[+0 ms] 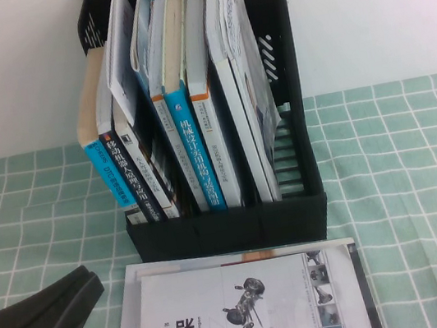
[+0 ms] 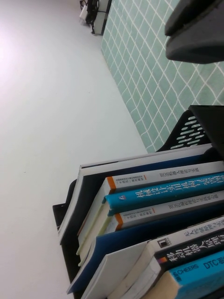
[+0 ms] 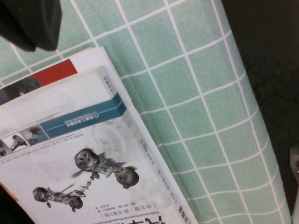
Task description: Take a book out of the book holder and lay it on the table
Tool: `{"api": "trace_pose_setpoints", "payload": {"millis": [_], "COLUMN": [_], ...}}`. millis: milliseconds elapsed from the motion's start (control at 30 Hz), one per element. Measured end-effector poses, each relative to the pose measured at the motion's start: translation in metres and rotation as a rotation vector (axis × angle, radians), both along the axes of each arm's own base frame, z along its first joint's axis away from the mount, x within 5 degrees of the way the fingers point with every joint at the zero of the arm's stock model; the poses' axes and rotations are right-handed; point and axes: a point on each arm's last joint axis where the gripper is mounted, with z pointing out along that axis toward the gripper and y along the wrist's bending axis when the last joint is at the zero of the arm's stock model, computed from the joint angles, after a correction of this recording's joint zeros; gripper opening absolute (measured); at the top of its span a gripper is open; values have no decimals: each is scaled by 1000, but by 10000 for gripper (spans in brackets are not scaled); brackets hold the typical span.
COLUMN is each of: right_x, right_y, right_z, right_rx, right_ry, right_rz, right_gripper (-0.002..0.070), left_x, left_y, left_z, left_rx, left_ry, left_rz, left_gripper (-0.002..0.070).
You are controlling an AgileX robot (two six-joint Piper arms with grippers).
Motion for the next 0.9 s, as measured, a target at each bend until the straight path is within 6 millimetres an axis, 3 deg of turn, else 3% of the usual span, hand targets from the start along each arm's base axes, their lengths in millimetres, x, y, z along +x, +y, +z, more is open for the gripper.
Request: {"api": "trace_pose_setpoints", "payload": {"millis": [533, 900], "right_x": [0, 0], "right_y": [0, 0], "right_z": [0, 0], "right_rx": [1, 0], "right_ry": [1, 3], "right_rz": [0, 1], "right_gripper": [-1, -1], "left_x": [-2, -20], "left_y": [2, 48], "left_z": [2, 14], "left_rx": [53, -177], "left_ry": [-76, -106], "left_rz": [2, 347], "left_gripper": [-3, -3]}}
